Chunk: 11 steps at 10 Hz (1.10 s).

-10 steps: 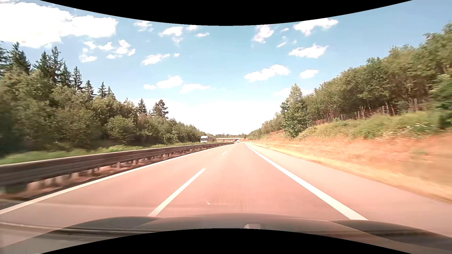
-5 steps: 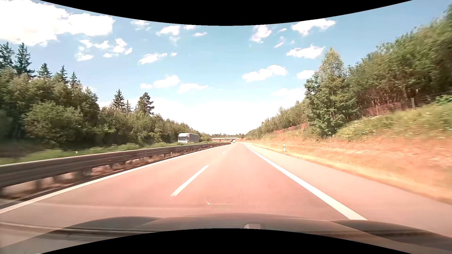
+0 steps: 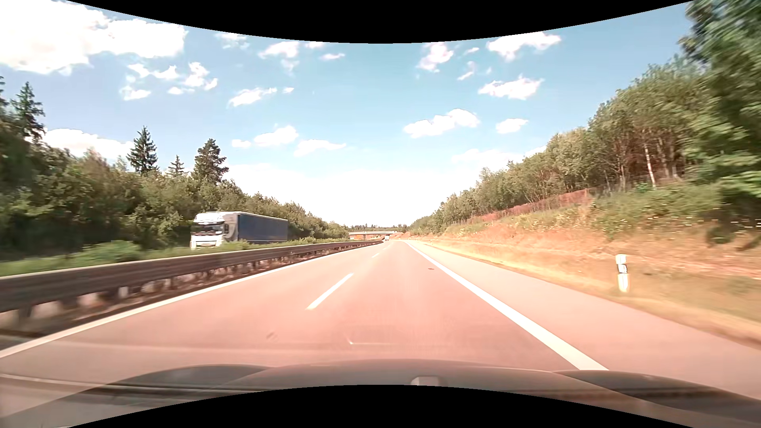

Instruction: Follow the waypoints while adhering to traffic rules and regulations

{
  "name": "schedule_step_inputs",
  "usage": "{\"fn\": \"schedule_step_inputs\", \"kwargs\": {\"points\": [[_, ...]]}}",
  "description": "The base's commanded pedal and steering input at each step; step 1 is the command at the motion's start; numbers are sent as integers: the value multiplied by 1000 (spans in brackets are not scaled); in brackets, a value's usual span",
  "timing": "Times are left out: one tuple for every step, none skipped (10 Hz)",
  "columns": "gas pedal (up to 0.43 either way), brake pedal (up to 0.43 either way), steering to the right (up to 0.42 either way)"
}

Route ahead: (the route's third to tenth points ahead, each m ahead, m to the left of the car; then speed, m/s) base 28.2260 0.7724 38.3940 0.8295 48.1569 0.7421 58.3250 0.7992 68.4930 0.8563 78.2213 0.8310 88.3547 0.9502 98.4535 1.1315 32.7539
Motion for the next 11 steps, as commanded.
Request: {"fn": "schedule_step_inputs", "kwargs": {"points": [[220, 0, 5], [220, 0, 5], [220, 0, 5], [220, 0, 3], [220, 0, 3], [220, 0, 1], [220, 0, 1], [220, 0, 0], [220, 0, -1], [220, 0, -3], [220, 0, -5]]}}
